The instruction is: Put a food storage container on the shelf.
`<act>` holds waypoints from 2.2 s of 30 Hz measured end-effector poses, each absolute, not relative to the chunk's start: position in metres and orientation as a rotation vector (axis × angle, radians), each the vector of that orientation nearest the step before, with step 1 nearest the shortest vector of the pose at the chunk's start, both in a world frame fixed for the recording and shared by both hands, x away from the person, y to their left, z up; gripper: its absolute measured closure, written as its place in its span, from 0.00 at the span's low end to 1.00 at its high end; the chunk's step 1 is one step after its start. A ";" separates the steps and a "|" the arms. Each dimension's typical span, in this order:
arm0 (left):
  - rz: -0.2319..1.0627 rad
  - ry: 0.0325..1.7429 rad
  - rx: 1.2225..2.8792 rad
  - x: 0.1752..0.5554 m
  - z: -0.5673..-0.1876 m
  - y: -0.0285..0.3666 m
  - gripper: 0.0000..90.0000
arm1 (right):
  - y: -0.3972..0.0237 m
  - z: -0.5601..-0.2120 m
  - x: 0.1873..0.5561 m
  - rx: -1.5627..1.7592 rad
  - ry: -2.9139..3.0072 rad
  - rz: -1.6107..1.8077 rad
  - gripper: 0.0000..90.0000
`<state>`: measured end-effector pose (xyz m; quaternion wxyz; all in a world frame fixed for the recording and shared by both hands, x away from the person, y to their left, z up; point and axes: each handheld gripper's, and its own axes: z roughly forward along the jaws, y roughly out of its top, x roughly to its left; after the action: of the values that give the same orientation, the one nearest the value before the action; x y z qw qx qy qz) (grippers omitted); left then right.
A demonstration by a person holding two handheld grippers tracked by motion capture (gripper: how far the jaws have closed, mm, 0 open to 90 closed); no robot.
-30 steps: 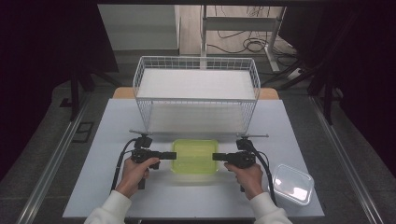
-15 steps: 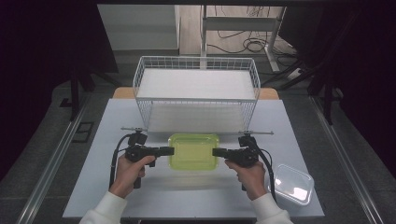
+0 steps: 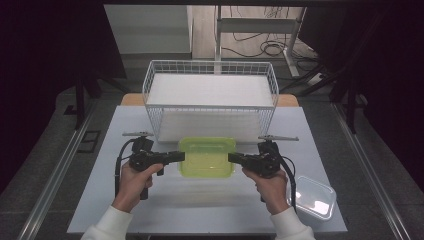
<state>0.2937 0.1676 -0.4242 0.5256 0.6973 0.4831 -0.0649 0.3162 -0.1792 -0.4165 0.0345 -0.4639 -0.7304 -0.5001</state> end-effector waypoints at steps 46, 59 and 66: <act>-0.066 1.099 1.644 0.324 -0.365 0.171 0.89 | -0.176 -0.354 0.335 -1.387 -2.284 -1.676 0.87; -0.062 1.106 1.638 0.342 -0.351 0.178 0.89 | -0.170 -0.341 0.352 -1.374 -2.267 -1.674 0.87; -0.081 1.110 1.632 0.356 -0.341 0.179 0.89 | -0.171 -0.331 0.369 -1.360 -2.243 -1.678 0.87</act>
<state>0.3563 0.1792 -0.3412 0.5507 0.6896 0.4692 -0.0342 0.3689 -0.1712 -0.3307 0.0138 -0.4368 -0.7202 -0.5388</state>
